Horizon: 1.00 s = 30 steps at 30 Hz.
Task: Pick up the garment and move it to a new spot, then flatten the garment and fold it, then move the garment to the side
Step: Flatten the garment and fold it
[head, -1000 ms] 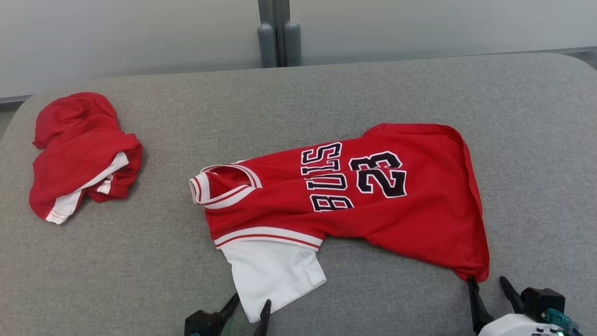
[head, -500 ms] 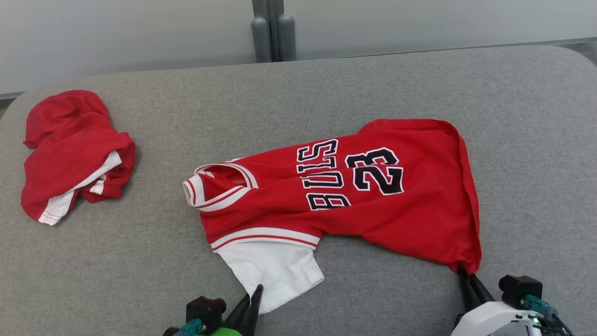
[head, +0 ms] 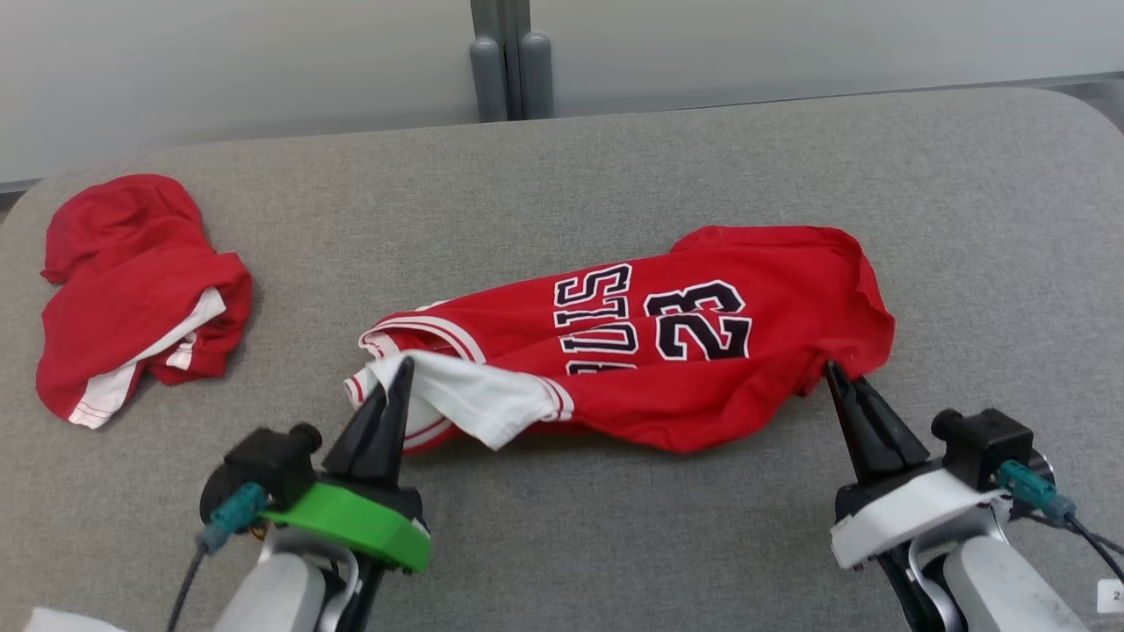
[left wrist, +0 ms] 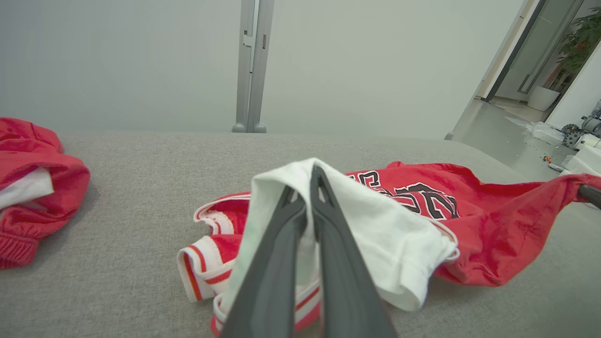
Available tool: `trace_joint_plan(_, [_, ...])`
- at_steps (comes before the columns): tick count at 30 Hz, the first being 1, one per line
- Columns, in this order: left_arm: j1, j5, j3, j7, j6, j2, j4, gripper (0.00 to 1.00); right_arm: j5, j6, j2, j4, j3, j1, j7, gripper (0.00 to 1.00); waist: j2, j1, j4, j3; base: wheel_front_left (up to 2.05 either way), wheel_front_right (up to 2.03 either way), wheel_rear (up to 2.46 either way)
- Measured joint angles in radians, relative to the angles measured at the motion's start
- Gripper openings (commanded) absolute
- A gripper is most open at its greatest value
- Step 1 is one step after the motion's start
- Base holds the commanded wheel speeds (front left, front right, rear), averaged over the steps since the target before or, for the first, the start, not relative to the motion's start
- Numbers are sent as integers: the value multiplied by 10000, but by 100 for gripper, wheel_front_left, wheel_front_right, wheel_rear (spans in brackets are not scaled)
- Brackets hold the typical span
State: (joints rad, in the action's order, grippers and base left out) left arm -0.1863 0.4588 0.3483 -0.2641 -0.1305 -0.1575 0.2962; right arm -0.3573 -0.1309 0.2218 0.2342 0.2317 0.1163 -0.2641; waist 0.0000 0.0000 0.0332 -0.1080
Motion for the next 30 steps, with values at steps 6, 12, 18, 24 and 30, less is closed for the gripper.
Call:
trace_joint_plan(6, [-2357,416,658,12,0,-1041,-77,0,-397,0,752,23,832,1932,0,0,0,0,73,-277,0,0,0])
trace_joint_plan(12, [-6398,1818,1139,754,-2,-2033,823,0,-1710,0,1432,978,1526,5511,234,0,0,0,104,-1078,0,0,0])
trace_joint_plan(18, [-10810,2660,1381,1442,-2,-2314,2493,0,-2936,0,1964,2205,2301,9749,1258,0,0,1,139,-2164,0,0,0])
trace_joint_plan(24, [-14511,2932,1028,779,-2,-1954,4412,0,-3789,-4,1641,4226,2077,13439,1239,0,0,2,235,-3057,0,0,0])
trace_joint_plan(30, [-15355,3093,1509,353,-2,-1373,5202,0,-3962,-4,1747,5237,3277,14429,1085,0,0,2,252,-3189,0,0,0])
